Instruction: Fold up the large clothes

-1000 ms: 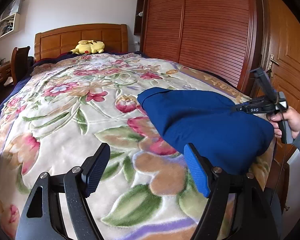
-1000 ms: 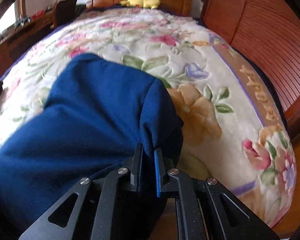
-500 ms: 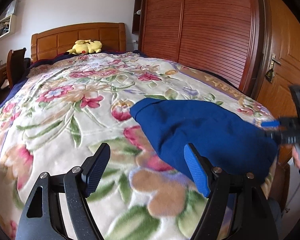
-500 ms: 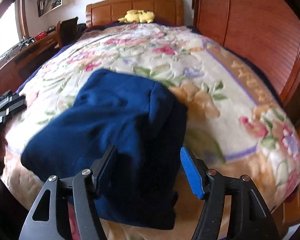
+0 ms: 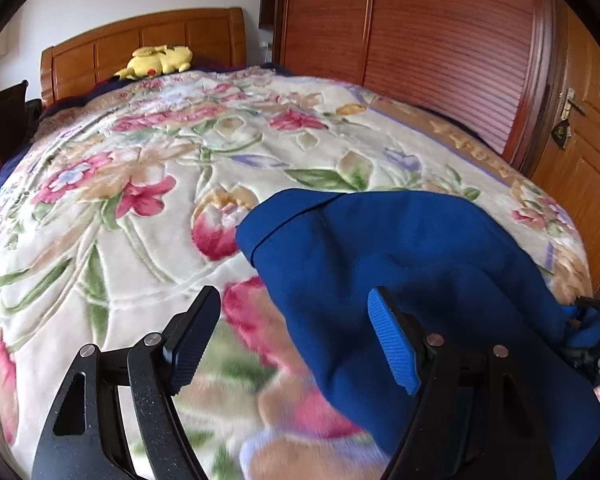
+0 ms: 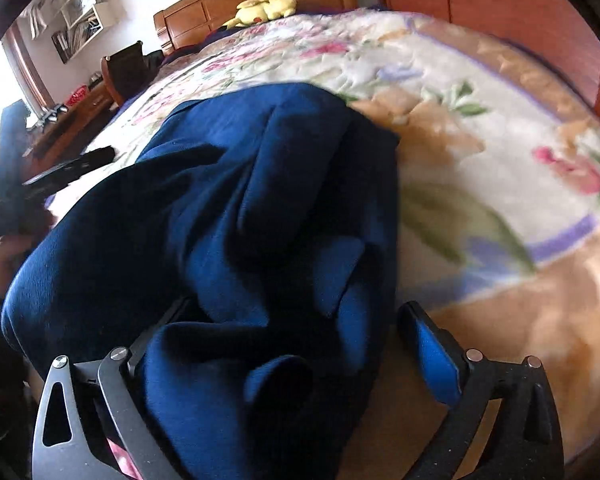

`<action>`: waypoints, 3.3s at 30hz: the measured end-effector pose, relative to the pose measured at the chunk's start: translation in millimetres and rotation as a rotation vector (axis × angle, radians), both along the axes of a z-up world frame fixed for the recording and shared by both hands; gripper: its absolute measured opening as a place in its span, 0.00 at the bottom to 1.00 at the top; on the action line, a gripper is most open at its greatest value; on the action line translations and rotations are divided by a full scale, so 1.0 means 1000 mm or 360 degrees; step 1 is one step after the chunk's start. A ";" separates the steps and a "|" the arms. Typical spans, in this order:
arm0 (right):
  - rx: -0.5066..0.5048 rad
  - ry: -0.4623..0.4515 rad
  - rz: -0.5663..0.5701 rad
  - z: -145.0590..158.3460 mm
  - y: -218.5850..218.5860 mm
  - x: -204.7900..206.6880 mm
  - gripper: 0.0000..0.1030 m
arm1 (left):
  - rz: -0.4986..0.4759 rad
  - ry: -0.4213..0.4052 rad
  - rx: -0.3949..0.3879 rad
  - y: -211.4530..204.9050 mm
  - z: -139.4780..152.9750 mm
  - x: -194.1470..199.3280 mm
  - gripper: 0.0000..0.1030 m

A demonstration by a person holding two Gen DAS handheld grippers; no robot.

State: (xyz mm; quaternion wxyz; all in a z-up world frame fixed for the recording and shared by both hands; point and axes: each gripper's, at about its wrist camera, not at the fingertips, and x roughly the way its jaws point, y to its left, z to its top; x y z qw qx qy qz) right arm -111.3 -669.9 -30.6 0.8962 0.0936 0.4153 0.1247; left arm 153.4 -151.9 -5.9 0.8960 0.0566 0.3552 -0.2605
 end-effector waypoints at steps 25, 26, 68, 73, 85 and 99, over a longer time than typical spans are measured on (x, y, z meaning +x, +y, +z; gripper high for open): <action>0.0013 -0.0295 0.0297 0.016 0.004 -0.004 0.28 | -0.0172 0.0164 0.0031 -0.035 -0.019 0.042 0.14; 0.0012 -0.0316 0.0295 0.018 0.001 -0.003 0.28 | -0.0169 0.0131 0.0033 -0.037 -0.014 0.040 0.13; -0.0394 -0.0262 -0.0620 0.004 -0.323 -0.051 0.67 | -0.0547 -0.0144 -0.0048 -0.438 0.052 -0.039 0.21; -0.0294 -0.0254 -0.0838 0.038 -0.344 -0.065 0.79 | -0.0628 -0.0190 -0.0090 -0.401 0.067 -0.056 0.41; -0.0399 -0.0527 -0.0835 0.065 -0.238 -0.114 0.79 | -0.0625 -0.0355 -0.0184 -0.302 0.115 -0.102 0.78; -0.0256 -0.0764 -0.0333 0.077 -0.015 -0.112 0.79 | -0.0195 -0.0528 -0.0179 -0.116 0.134 -0.138 0.79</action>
